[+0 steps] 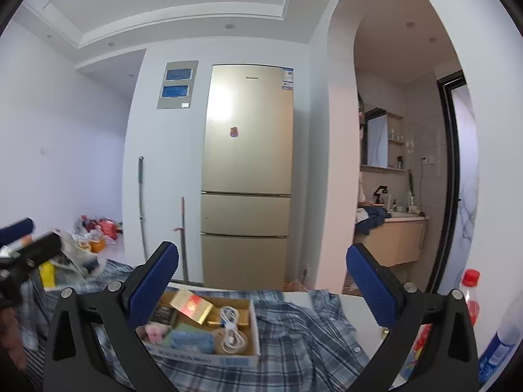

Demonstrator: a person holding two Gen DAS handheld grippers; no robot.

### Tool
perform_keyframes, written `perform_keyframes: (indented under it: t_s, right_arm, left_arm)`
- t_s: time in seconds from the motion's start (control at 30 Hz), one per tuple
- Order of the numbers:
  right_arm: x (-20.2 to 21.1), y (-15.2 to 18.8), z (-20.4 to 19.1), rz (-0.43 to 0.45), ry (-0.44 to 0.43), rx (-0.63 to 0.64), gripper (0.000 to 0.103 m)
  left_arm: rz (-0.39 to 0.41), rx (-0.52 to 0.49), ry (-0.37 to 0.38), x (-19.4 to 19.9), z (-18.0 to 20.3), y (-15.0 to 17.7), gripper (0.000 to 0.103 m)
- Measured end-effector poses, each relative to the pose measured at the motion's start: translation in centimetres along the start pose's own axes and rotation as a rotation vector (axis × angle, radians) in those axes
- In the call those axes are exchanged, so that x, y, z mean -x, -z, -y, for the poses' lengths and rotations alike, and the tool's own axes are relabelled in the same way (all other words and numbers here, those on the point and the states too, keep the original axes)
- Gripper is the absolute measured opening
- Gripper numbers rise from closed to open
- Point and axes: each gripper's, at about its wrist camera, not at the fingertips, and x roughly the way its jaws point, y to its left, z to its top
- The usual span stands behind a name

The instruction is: Organize soft objects

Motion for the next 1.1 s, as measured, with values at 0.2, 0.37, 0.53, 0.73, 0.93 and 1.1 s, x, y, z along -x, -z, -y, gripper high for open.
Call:
perform_keyframes:
  t_s: [0.2, 0.37, 0.53, 0.73, 0.93, 1.1]
  right_arm:
    - [0.3, 2.9, 0.0, -0.012, -0.013, 0.010, 0.103]
    - [-0.1, 4.5, 0.5, -0.041, 0.016, -0.001, 0.103]
    - [-0.9, 6.6, 1.1, -0.085, 0.005, -0.034, 0.103]
    - [-0.8, 6.9, 1.8, -0.094, 0.000, -0.058, 0.103]
    - [-0.6, 6.8, 2.0, -0.087, 0.011, -0.072, 0.103]
    - [-0.4, 6.7, 1.7, -0.074, 0.012, -0.051, 0.103]
  left_arm:
    - [-0.005, -0.044, -0.026, -0.4, 0.3, 3.0, 0.103]
    - [0.020, -0.028, -0.062, -0.7, -0.6, 5.5, 0.103]
    - [-0.018, -0.060, -0.070, -1.7, -0.5, 7.0, 0.103]
    - [-0.015, -0.059, -0.074, -1.9, -0.6, 7.1, 0.103]
    - [-0.017, -0.080, -0.070, -2.0, -0.1, 7.3, 0.103]
    - [0.017, -0.082, -0.088, -1.3, -0.1, 7.4, 0.103]
